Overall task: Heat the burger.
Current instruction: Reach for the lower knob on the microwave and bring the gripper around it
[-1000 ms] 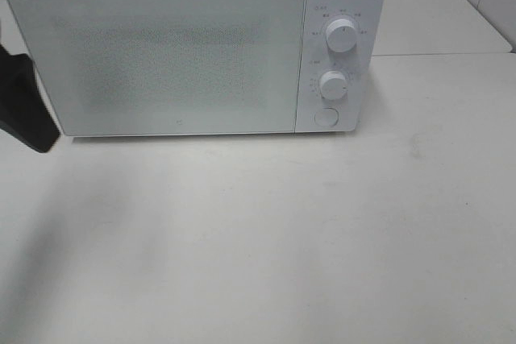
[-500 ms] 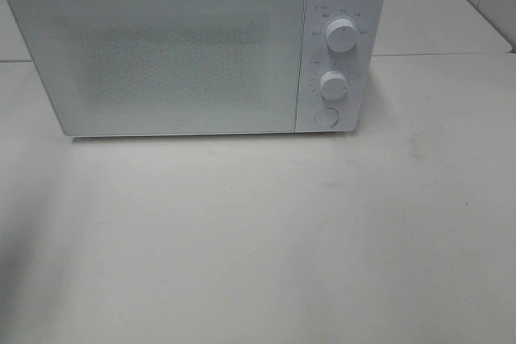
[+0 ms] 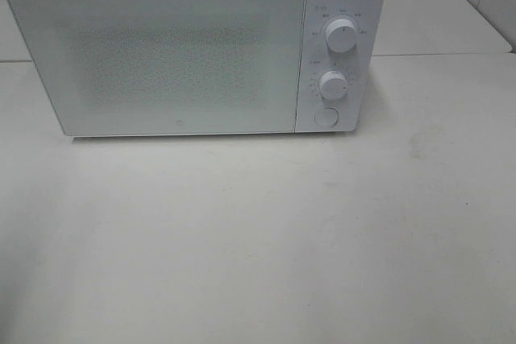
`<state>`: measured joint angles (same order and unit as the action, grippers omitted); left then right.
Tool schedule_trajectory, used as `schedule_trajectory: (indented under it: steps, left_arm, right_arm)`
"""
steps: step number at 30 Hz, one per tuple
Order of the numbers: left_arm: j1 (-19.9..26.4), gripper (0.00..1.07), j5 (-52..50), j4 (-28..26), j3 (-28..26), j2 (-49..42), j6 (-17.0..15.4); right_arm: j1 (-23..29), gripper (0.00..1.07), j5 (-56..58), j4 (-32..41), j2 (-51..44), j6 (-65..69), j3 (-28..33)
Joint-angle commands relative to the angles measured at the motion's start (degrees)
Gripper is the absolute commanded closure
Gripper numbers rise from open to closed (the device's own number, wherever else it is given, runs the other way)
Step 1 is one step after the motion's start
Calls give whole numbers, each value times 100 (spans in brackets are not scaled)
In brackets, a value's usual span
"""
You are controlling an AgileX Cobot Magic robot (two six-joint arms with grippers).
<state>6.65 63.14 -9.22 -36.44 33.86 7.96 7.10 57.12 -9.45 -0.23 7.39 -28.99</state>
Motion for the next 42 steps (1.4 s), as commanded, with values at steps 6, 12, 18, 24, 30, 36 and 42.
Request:
schedule_trajectory:
  steps: [6,12,18,24,30,36,42]
  left_arm:
    - [6,7,-676,57,327,-1501,-29]
    - [-63,7,-355,46,527,-2481,-74]
    - [-109,7,-155,544,670,-3592,57]
    - [-109,7,-143,395,670,-3472,80]
    - [-109,7,-143,126,670,-3552,-6]
    - [-109,7,-155,-138,676,-3552,-115]
    - [-109,7,-155,-138,676,-3552,-115]
  right_arm:
    - [-40,37,-11,6,-172,-46,23]
    - [-40,37,-11,6,-172,-46,23]
    - [-40,37,-11,6,-172,-46,23]
    - [-40,37,-11,0,-132,-46,23]
    - [-40,37,-11,0,-126,-46,23]
    - [-40,37,-11,0,-126,-46,23]
    - [-40,37,-11,0,-126,-46,23]
